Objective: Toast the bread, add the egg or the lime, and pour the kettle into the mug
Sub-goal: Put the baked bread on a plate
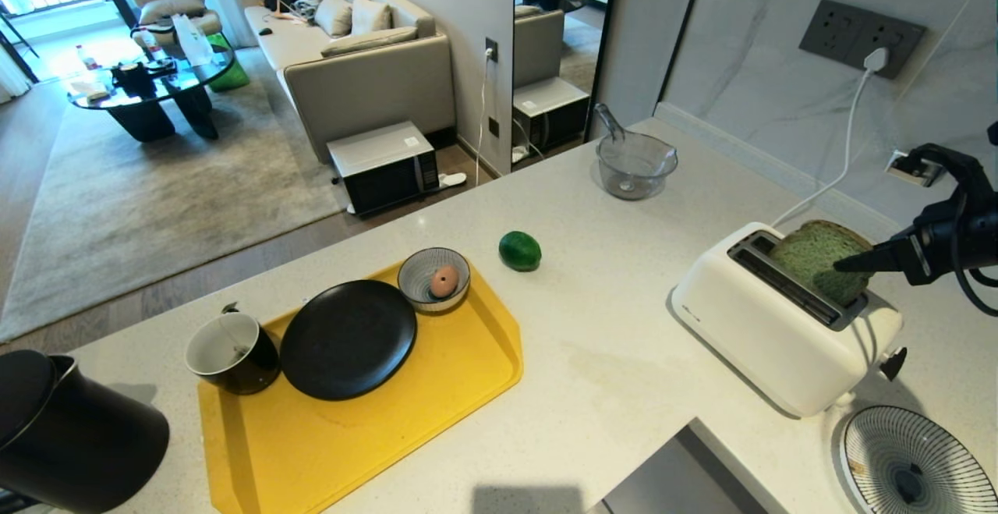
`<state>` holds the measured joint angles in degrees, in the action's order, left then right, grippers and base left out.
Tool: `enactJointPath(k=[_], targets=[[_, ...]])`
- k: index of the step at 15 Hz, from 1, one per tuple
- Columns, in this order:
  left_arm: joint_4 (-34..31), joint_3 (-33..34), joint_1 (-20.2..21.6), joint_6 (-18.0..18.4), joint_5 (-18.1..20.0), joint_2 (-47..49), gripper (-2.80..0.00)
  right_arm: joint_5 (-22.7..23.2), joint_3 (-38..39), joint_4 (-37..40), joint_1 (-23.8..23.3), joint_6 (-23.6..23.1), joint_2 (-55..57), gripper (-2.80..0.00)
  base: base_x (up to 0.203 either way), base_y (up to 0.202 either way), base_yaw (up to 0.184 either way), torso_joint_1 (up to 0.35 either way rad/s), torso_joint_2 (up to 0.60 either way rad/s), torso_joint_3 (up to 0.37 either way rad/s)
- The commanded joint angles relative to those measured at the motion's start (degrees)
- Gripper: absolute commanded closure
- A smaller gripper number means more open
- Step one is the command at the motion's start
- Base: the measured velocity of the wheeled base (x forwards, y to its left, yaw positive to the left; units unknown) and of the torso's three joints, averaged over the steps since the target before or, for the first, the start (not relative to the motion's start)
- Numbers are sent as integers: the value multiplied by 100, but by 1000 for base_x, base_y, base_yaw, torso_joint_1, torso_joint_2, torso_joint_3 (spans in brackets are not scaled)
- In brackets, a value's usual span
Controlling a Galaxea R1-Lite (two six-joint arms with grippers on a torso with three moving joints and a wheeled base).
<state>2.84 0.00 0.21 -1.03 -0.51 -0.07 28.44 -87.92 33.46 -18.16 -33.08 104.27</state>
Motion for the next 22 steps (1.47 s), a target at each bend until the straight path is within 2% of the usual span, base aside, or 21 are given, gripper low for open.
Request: enactJointPath(k=[1,8,12,14,17,22], targets=[[6,88,-3,-3,-2,-10,0,29,92,20,33,-31,-36,0,0,0,0,0,0,0],[6,88,-3,-3,-2,-10,0,162,331,21,33,99,-675,0,0,0,0,0,0,0],[6,88,-3,-3,-2,-10,0,367,447,20,2,795,-1646,0,0,0,0,0,0,0],[6,88,2,-3,-2,-10,0,557,569,20,-176,919,-2117,0,0,0,0,0,0,0],[6,88,6,-3,-2,-10,0,1132,695,20,-660,1160,-2625,0,0,0,0,0,0,0],[6,88,3,-3,-2,-10,0,1208,881,18,-1090,1180,-3049,0,0,0,0,0,0,0]])
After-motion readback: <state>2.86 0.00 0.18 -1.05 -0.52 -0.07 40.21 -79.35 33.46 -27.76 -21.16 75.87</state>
